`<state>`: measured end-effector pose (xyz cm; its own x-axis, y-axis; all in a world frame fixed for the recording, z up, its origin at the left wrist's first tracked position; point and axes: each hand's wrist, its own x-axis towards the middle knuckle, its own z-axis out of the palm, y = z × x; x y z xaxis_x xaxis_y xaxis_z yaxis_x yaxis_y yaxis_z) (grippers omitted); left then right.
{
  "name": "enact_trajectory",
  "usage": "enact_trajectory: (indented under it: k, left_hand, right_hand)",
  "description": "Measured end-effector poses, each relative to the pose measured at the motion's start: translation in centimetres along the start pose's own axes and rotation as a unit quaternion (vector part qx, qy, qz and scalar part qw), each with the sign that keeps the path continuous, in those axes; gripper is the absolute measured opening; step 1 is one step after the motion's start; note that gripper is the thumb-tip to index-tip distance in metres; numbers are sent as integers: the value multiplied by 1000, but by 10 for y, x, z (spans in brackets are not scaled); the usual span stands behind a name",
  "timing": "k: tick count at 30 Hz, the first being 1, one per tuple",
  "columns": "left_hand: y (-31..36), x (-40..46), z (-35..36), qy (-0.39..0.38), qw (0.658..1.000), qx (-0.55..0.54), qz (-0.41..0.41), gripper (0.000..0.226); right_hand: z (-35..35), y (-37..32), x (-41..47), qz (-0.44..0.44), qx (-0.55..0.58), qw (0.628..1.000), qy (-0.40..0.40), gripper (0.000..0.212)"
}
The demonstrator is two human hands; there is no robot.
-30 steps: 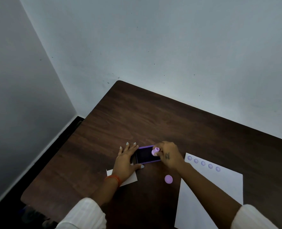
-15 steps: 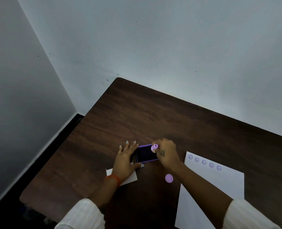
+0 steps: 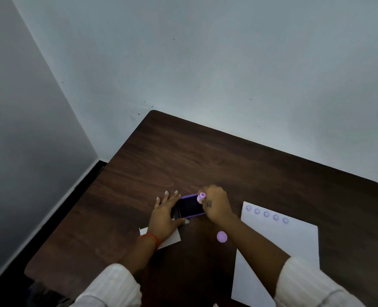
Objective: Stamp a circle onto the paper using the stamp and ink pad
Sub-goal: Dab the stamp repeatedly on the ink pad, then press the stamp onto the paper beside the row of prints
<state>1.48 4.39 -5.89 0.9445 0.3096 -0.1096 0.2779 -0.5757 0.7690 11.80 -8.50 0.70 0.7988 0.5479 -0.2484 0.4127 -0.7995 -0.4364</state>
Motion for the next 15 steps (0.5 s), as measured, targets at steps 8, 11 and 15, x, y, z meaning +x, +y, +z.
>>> enact_trajectory:
  k: [8,11,15]
  left_hand:
    - [6,-2,-5,-21,999,44,4,82]
    - [7,-1,-4,-26,998,58,-8,88]
    - [9,-1,0,-10,994,107,-3,90]
  right_hand:
    - [-24,35,-44,205,666,717,20,20]
    - [-31,59,-79,224,802,554,0,18]
    - [-32,83,-121,206,863,461,28,28]
